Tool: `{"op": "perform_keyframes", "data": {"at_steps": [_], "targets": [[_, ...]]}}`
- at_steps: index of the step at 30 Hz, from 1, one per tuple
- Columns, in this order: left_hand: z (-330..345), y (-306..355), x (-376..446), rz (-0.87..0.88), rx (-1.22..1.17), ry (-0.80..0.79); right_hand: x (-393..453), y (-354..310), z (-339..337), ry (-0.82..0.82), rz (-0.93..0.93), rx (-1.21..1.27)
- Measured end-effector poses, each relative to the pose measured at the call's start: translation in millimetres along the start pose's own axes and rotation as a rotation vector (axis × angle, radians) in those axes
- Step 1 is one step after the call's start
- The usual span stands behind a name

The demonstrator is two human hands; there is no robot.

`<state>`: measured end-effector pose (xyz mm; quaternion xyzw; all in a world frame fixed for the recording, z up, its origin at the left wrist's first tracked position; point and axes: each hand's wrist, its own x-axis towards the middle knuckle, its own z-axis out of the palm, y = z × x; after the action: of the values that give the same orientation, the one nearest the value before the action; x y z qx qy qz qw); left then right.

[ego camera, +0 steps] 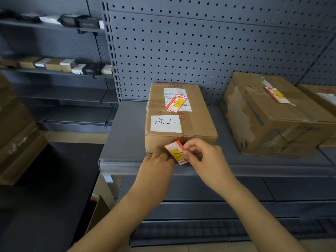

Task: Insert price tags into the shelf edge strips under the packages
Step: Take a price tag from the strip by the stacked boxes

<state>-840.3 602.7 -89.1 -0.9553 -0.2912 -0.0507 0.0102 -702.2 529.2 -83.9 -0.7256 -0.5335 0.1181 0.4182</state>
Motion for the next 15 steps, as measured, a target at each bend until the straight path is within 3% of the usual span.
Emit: {"op": "perform_keyframes", "data": {"at_steps": [9,15], "targets": [[0.5,1.3,-9.4,0.005,-0.058,-0.072,0.3,5.5,4.5,-0.083,-0.124,-0.336],[8.2,1.3,-15.8,-0.038,-0.099,-0.001,0.4,-0.1,8.9,-0.141,-0.188,-0.430]]}}
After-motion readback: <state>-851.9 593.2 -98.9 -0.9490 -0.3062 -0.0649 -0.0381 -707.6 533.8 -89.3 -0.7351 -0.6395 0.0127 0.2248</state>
